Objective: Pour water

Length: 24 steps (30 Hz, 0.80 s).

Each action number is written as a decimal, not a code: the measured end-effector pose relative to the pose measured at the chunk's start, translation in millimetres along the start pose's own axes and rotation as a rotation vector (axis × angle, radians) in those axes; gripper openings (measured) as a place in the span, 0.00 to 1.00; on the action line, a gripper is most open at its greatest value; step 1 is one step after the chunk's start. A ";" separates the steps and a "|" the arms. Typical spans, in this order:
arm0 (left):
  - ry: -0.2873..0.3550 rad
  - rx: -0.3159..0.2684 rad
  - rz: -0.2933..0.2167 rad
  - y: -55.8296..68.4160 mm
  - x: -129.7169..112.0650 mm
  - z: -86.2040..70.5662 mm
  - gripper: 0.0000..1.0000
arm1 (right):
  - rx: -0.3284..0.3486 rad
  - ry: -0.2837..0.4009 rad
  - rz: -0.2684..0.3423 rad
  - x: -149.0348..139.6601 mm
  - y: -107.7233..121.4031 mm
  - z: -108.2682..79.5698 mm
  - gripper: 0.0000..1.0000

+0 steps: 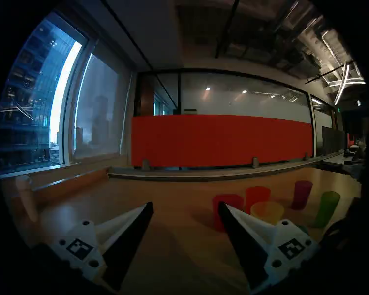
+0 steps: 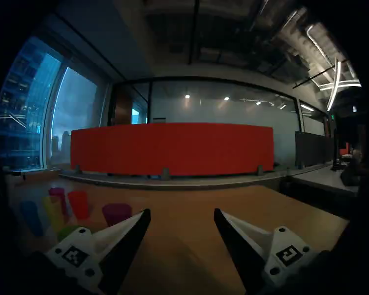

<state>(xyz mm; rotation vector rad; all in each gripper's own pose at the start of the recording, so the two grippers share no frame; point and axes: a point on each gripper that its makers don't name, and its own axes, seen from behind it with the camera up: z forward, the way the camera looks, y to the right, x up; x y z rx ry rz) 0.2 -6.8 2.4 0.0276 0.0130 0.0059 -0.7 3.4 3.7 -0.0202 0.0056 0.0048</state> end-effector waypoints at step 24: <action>0.000 0.000 0.000 -0.4 -0.1 -0.1 0.98 | -0.002 -0.006 -0.003 -0.7 -0.8 -0.1 0.99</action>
